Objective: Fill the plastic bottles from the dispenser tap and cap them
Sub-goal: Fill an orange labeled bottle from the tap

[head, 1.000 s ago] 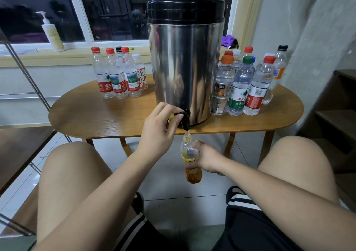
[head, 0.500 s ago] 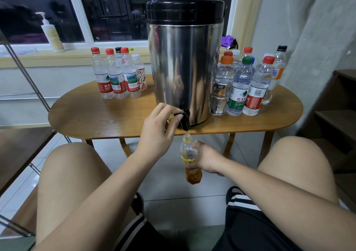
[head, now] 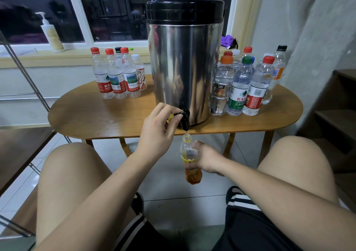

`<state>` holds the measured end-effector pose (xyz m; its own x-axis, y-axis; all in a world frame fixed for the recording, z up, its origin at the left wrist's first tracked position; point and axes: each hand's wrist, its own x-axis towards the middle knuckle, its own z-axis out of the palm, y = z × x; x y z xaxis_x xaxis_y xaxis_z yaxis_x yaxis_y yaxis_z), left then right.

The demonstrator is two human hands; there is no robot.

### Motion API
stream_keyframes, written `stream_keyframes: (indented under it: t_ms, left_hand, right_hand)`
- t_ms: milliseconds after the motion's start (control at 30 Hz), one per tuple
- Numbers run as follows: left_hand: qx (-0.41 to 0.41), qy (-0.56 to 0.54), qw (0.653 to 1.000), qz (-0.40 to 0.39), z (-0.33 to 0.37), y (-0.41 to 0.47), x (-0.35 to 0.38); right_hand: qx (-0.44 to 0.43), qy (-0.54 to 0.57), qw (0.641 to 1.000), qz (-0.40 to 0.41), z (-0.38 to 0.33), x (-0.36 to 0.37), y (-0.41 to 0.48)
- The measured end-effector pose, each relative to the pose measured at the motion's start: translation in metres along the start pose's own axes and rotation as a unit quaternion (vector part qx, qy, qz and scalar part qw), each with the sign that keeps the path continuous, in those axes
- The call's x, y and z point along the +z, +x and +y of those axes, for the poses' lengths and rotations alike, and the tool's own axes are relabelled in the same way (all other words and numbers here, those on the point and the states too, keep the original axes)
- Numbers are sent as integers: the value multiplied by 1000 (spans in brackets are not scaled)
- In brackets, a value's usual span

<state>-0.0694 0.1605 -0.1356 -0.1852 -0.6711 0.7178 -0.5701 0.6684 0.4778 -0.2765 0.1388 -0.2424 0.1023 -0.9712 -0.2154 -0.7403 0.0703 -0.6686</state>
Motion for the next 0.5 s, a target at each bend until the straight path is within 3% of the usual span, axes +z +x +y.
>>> stream_keyframes:
  t_ms: [500]
  left_hand:
    - [-3,2,1000,-4,2,0,-1]
  right_hand:
    - [-1,-4,1000,-5,1,0,0]
